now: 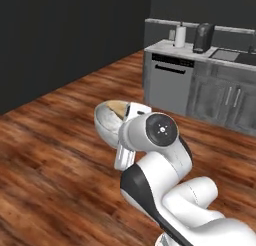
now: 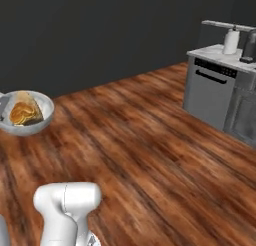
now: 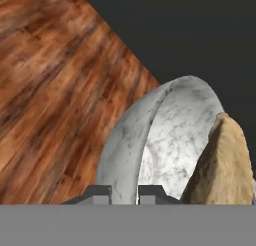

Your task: Pick up the heated bread from the toaster oven and place it in the bowl. Then move the bread bowl to the dining counter.

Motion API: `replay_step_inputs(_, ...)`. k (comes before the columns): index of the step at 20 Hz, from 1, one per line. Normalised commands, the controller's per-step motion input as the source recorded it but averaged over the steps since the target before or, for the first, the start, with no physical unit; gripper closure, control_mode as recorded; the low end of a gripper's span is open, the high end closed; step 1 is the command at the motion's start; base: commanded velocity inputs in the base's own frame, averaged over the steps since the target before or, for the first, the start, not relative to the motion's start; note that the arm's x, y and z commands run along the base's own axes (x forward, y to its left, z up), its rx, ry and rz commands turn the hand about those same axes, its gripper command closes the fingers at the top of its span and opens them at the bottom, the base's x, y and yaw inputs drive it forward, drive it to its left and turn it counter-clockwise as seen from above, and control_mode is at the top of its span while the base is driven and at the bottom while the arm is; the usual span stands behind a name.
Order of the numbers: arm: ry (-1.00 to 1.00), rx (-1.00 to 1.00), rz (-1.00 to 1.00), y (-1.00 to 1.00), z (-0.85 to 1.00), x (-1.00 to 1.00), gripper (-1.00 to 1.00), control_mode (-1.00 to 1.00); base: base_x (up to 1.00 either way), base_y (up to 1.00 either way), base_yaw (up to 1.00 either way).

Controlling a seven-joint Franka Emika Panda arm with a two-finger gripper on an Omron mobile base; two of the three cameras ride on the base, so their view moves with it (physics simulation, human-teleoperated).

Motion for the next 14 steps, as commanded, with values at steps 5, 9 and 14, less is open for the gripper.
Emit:
replay_step_inputs(5, 0.00, 0.00, 0.00, 0.00, 0.00, 0.00, 1.00, 1.00, 1.00, -0.02, -0.04)
replay_step_inputs(9, 0.00, 0.00, 0.00, 0.00, 0.00, 0.00, 1.00, 1.00, 1.00, 0.31, -0.17)
replay_step_inputs(14, 0.00, 0.00, 0.00, 0.00, 0.00, 0.00, 1.00, 1.00, 1.00, 0.59, -0.18)
